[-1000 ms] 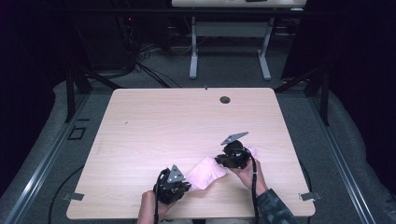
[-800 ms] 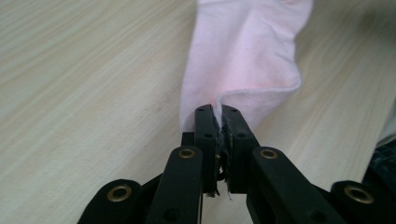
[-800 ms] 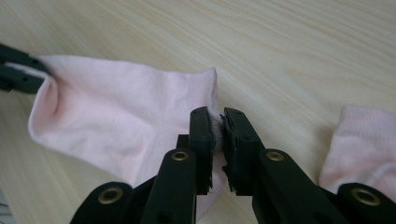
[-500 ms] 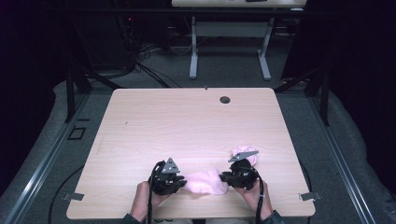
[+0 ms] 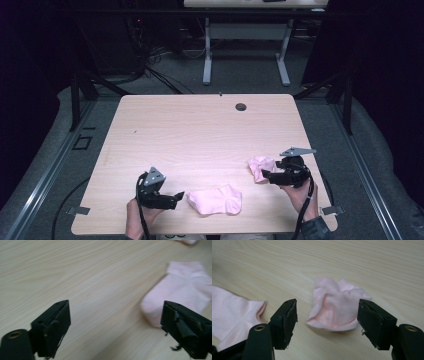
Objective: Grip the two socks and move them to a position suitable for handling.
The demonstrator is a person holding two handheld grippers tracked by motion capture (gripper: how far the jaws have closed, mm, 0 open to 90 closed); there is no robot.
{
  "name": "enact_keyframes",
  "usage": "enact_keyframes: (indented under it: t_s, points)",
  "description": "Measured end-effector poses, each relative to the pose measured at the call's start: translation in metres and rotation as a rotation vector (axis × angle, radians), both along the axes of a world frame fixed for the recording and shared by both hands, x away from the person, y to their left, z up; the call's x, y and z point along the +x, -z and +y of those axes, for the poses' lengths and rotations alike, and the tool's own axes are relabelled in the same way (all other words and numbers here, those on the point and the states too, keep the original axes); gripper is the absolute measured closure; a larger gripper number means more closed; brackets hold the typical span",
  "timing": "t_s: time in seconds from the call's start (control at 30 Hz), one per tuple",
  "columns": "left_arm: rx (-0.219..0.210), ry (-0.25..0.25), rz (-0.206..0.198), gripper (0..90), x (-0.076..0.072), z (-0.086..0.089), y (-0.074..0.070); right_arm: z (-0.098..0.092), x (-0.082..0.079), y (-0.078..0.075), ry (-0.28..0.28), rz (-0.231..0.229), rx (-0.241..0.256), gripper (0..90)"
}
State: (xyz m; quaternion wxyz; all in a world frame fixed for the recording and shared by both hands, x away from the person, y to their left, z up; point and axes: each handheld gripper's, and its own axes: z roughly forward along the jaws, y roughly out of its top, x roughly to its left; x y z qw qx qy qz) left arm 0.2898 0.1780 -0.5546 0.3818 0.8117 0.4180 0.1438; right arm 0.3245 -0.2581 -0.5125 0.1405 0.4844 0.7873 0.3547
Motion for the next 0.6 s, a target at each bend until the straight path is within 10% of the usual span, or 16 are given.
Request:
enact_keyframes:
  t_s: [0.33,0.6]
  points:
    - [0.053,-0.181,-0.006,0.1,0.001,0.029,0.030,0.021,0.046,0.017,-0.022,0.068,-0.099,27.5]
    - [0.071,-0.177,-0.004,0.1,0.002,0.029,0.037,0.026,0.061,0.042,-0.007,0.142,-0.146,35.7]
